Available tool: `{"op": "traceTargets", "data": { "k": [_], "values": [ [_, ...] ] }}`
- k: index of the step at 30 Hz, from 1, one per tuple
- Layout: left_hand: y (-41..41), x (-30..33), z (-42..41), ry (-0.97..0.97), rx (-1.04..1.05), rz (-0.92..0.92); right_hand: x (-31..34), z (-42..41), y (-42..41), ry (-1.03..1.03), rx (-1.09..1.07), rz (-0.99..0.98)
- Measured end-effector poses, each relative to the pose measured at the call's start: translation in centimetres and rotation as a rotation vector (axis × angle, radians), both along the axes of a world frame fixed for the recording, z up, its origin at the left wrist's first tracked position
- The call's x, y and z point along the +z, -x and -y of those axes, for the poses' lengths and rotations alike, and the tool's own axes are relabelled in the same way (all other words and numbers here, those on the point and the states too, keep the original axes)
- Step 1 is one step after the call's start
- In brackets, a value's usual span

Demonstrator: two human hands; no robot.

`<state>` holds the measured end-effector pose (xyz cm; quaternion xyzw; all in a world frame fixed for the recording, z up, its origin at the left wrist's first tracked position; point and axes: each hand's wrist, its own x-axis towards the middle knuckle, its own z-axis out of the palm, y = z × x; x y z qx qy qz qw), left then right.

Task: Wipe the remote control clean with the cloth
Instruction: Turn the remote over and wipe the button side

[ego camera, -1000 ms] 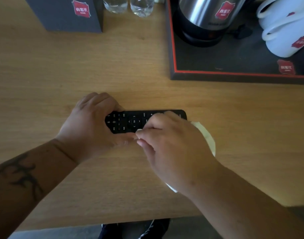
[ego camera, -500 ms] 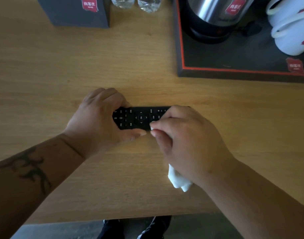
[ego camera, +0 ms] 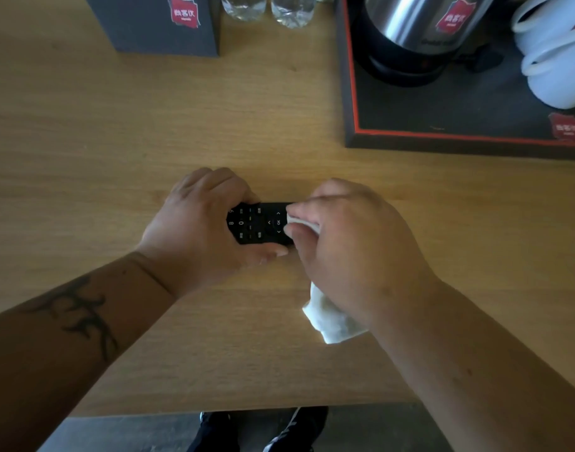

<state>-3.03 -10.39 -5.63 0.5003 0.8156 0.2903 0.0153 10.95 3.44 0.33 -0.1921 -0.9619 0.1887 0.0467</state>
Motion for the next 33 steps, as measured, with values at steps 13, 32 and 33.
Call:
{"op": "traceTargets", "data": {
  "k": [13,32,33],
  "values": [
    [0.3,-0.4,-0.1,-0.002,-0.009,-0.003,1.2,-0.4,0.0,0.004,-0.003,-0.082],
    [0.3,-0.5,0.0,0.064,0.032,0.007,3.4,-6.3,-7.5,0.089,0.116,0.279],
    [0.2,-0.6,0.1,0.065,0.038,0.000,3.5,-6.0,-7.0,0.093,0.127,0.232]
  ]
}}
